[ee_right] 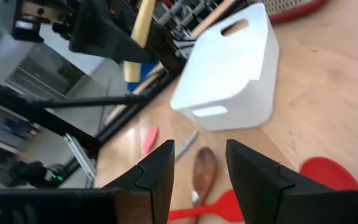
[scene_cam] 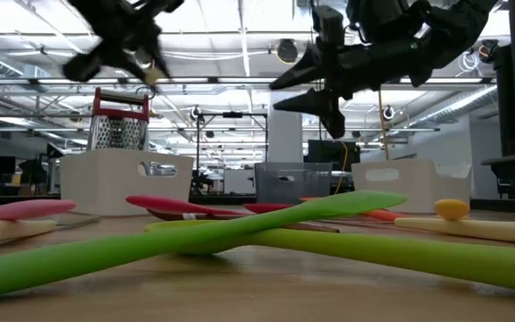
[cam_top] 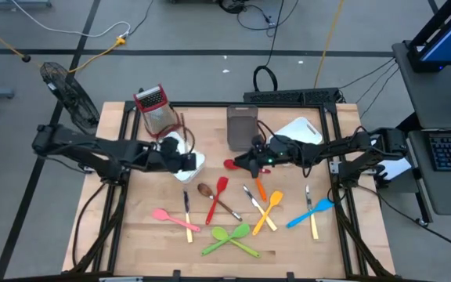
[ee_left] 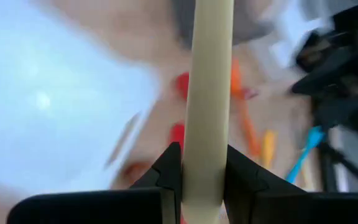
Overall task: Pick & Place Kitchen Items
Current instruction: Put the yellow table knife into the left white bin
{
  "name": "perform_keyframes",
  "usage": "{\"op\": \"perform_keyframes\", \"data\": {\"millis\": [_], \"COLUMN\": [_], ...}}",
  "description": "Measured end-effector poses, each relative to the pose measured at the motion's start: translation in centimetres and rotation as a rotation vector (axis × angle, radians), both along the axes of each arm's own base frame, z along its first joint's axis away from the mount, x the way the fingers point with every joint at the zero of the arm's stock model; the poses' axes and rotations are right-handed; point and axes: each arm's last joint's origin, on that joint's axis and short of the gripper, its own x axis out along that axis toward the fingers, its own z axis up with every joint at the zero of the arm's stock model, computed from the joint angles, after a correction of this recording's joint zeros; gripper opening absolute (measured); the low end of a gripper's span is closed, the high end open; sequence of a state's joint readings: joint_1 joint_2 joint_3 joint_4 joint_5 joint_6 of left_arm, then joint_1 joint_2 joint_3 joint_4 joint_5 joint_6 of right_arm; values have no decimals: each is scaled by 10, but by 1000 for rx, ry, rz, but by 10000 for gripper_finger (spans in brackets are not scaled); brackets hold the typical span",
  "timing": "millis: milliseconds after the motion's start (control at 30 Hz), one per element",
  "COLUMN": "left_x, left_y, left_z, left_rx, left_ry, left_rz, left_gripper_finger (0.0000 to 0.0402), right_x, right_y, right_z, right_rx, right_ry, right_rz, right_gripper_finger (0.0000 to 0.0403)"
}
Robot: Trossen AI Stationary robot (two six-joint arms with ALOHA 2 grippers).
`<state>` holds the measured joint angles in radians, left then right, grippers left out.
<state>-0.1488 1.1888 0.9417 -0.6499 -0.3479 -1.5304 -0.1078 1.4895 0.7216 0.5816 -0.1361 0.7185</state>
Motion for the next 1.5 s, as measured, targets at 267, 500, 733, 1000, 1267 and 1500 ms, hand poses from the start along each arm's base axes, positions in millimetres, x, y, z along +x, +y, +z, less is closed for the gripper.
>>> {"op": "perform_keyframes", "data": {"millis": [267,500,733,1000,1267,1500], "left_x": [-19,-21,-20,-6,11,20], "left_y": [-13,-16,-18,-21,-7,11], "left_z": [-3,-4,-5,-17,-27,-33], "left_rx": [-218,-352,-476,-631,-695,-837], "left_ry": [112,132,123,151,112,163], "left_rz": [3,59,171,349,475,485], "left_gripper_finger": [64,64,64,64,64,64], "right_x": [-1,-5,-21,-50,-77,-88], "right_y": [-7,-26,-39,-35,-28,-25], "right_z": [-2,9,41,85,103,103], "right_rx": [-179,-299,-409,-604,-690,-676], "right_ry": [14,-45,-162,-295,-287,-222], "right_rz": [16,-48,-105,-125,-115,-94], "right_gripper_finger": [139,139,139,139,139,139]}}
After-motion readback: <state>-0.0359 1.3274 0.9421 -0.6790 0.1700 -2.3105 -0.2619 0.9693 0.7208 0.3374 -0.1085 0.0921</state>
